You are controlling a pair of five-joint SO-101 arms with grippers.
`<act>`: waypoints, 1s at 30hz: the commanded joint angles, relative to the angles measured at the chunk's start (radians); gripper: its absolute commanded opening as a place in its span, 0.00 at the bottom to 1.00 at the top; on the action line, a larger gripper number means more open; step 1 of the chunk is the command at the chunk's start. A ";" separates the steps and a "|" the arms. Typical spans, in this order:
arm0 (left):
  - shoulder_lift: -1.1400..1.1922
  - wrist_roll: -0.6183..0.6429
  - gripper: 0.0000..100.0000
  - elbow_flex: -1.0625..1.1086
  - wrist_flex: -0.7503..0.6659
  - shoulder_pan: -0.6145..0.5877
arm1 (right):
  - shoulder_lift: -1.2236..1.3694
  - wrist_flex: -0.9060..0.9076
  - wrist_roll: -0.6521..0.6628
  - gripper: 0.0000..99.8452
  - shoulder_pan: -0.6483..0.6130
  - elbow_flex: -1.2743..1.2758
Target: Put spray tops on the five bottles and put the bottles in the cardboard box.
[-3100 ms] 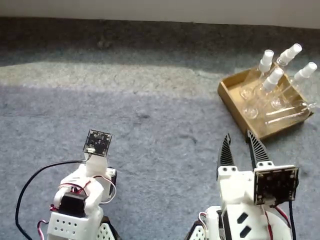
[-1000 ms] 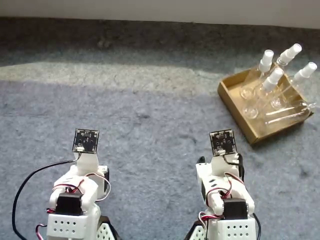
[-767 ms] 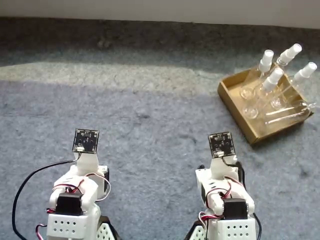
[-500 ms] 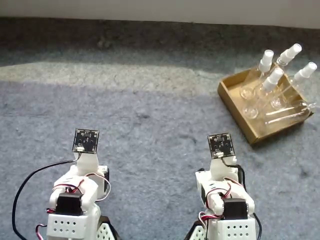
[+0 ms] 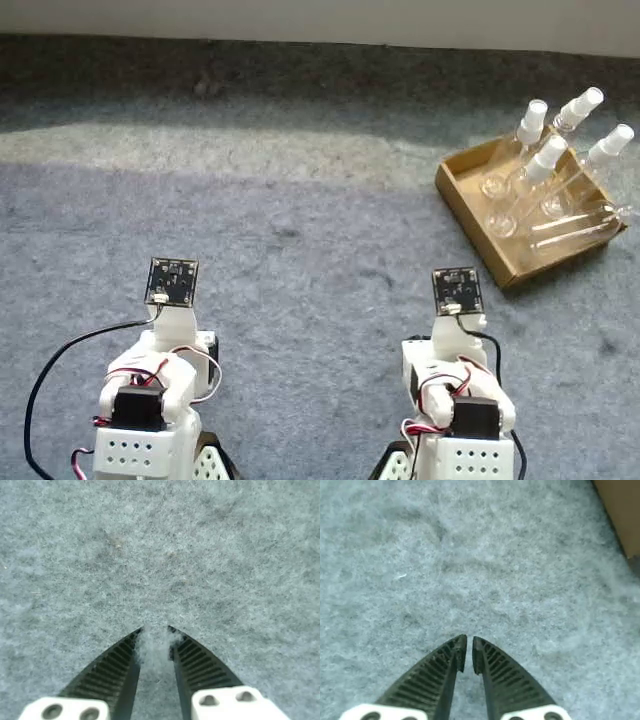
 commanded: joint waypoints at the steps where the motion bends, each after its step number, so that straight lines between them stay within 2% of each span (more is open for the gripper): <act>1: -0.004 -0.008 0.04 0.019 0.003 -0.008 | -0.012 0.005 0.002 0.00 0.054 0.111; 4: -0.004 -0.008 0.04 0.019 0.003 -0.008 | -0.012 0.007 -0.008 0.00 0.056 0.113; 10: -0.002 -0.008 0.01 0.019 0.002 -0.012 | -0.012 0.008 -0.219 0.00 0.041 0.113; 17: -0.002 -0.008 0.01 0.019 0.002 -0.012 | -0.012 0.008 -0.224 0.00 0.025 0.113; 22: -0.004 -0.008 0.01 0.019 0.003 -0.093 | -0.012 0.008 -0.224 0.00 0.015 0.113; 30: -0.004 -0.008 0.01 0.019 0.003 -0.096 | -0.012 0.008 -0.224 0.00 0.015 0.113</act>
